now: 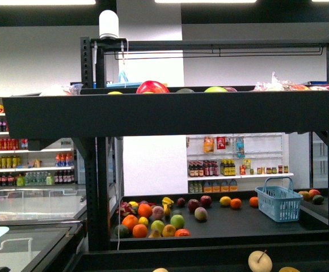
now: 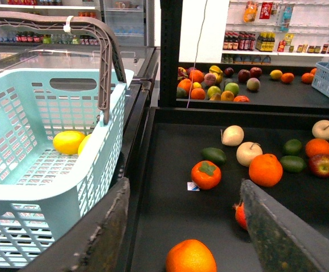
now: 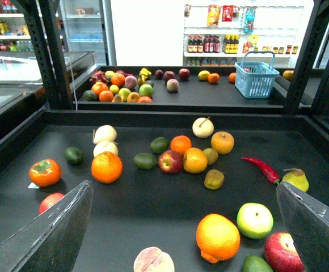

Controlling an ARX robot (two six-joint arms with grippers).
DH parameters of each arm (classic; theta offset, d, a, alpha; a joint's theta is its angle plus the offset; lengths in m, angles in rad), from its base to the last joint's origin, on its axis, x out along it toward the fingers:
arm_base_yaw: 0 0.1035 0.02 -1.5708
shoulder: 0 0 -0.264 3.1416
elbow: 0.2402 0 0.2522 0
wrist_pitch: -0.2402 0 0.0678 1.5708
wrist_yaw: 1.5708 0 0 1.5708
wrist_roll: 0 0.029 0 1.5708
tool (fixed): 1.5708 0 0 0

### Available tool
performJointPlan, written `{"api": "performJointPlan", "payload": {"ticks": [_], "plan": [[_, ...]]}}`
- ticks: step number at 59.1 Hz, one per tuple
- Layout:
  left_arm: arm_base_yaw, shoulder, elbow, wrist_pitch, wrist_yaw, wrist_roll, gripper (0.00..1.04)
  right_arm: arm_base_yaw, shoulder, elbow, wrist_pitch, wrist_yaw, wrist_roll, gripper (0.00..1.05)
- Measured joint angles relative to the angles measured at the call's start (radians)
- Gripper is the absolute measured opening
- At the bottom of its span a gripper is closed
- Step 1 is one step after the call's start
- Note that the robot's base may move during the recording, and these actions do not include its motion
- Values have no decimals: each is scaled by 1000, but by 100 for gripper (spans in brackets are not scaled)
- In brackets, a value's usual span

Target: Pick lemon from shelf

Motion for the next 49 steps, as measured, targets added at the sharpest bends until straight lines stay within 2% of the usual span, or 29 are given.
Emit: {"api": "performJointPlan", "payload": {"ticks": [8, 11, 14, 49], "plan": [[0, 0, 0, 0, 0, 0, 93, 0, 0, 0, 0, 0, 0, 97], [0, 0, 0, 0, 0, 2, 98, 0, 0, 0, 0, 0, 0, 97], [0, 0, 0, 0, 0, 2, 96, 0, 0, 0, 0, 0, 0, 97], [0, 0, 0, 0, 0, 2, 97, 0, 0, 0, 0, 0, 0, 97]]}}
